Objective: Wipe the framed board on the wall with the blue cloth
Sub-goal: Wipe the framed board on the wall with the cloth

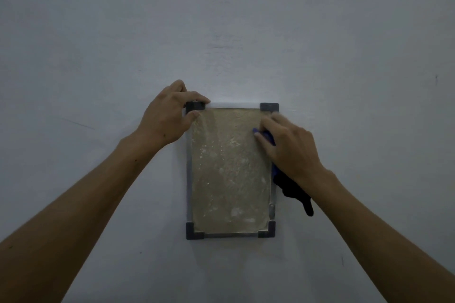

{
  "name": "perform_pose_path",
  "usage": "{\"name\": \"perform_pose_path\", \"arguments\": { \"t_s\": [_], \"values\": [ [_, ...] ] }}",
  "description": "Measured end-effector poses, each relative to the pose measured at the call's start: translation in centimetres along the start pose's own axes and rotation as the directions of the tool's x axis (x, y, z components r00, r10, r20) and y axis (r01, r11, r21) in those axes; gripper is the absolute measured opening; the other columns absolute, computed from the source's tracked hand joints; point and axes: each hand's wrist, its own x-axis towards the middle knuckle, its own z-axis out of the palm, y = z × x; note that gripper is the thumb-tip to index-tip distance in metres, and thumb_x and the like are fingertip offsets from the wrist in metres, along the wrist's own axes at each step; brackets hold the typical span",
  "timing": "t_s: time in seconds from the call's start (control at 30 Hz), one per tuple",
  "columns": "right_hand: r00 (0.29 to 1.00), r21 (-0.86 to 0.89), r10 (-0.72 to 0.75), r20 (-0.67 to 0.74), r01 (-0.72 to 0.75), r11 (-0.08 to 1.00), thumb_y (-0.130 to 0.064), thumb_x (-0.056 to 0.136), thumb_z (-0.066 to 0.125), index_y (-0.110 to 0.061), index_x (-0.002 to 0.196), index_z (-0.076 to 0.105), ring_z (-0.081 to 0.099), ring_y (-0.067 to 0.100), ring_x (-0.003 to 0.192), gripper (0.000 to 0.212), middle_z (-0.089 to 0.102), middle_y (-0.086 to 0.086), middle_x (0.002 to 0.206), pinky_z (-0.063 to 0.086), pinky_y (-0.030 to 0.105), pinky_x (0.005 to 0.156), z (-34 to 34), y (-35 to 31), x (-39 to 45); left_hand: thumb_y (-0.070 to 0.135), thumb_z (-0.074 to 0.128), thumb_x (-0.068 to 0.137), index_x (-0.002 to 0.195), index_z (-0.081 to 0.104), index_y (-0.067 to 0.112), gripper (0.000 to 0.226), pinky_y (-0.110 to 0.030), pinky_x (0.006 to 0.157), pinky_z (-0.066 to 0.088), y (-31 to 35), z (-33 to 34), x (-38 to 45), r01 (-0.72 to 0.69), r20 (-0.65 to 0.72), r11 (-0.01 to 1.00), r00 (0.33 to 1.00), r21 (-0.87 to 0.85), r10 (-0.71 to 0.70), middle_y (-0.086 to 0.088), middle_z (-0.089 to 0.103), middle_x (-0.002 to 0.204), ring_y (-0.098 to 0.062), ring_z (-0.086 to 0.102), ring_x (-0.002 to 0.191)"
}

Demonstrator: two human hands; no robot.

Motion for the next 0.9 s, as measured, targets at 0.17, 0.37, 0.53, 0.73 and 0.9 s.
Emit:
{"name": "perform_pose_path", "arguments": {
  "t_s": [0.17, 0.37, 0.53, 0.73, 0.9],
  "values": [
    [0.982, -0.012, -0.079, 0.172, 0.082, 0.997, -0.036, 0.099, 0.056, -0.019, 0.092, 0.057, 0.055, 0.015, 0.065, 0.018, 0.058, -0.004, 0.092, 0.056, 0.039, 0.057, 0.4, -0.4, -2.3, 0.021, 0.068, 0.094, 0.126, 0.070, 0.024, 0.032, -0.028, 0.081, 0.044, -0.1, 0.1, 0.0, -0.004, -0.004, 1.000, 1.000, -0.004, 0.004, -0.006, 0.052, 0.102, -0.022, 0.054, 0.096],
    [0.998, -0.015, 0.039, -0.056, -0.040, 0.999, -0.034, 0.099, 0.057, -0.016, 0.093, 0.057, 0.054, 0.015, 0.063, 0.019, 0.056, -0.003, 0.092, 0.052, 0.032, 0.052, 0.3, -0.4, 0.9, 0.021, 0.068, 0.094, 0.126, 0.069, 0.025, 0.032, -0.029, 0.083, 0.047, -0.2, 0.1, 0.0, -0.002, -0.005, 1.000, 1.000, -0.002, 0.002, -0.007, 0.053, 0.103, -0.022, 0.054, 0.096],
    [0.986, 0.027, -0.066, 0.150, 0.063, 0.998, -0.035, 0.099, 0.056, -0.020, 0.091, 0.055, 0.053, 0.013, 0.064, 0.016, 0.056, -0.006, 0.091, 0.055, 0.037, 0.058, 1.3, -1.1, -2.2, 0.021, 0.068, 0.094, 0.125, 0.069, 0.025, 0.032, -0.031, 0.084, 0.048, -0.2, 0.0, 0.0, -0.001, -0.004, 1.000, 1.000, -0.020, 0.001, -0.007, 0.052, 0.103, -0.022, 0.054, 0.097],
    [0.995, 0.006, 0.080, -0.067, -0.080, 0.997, -0.036, 0.098, 0.057, -0.020, 0.090, 0.055, 0.052, 0.012, 0.065, 0.018, 0.055, -0.007, 0.090, 0.051, 0.030, 0.053, 0.8, -0.9, 0.6, 0.022, 0.067, 0.094, 0.126, 0.069, 0.025, 0.033, -0.029, 0.082, 0.046, -0.1, 0.1, -0.1, 0.002, -0.008, 1.000, 1.000, -0.026, -0.003, -0.006, 0.052, 0.103, -0.023, 0.054, 0.097],
    [0.989, 0.010, -0.046, 0.142, 0.045, 0.999, -0.035, 0.099, 0.054, -0.019, 0.090, 0.056, 0.052, 0.012, 0.063, 0.018, 0.055, -0.007, 0.089, 0.054, 0.032, 0.056, 1.4, -2.1, -1.9, 0.020, 0.068, 0.094, 0.127, 0.069, 0.024, 0.033, -0.027, 0.082, 0.045, -0.1, 0.1, -0.1, 0.006, -0.005, 1.000, 1.000, -0.026, -0.006, -0.006, 0.051, 0.103, -0.022, 0.054, 0.097]
  ]
}}
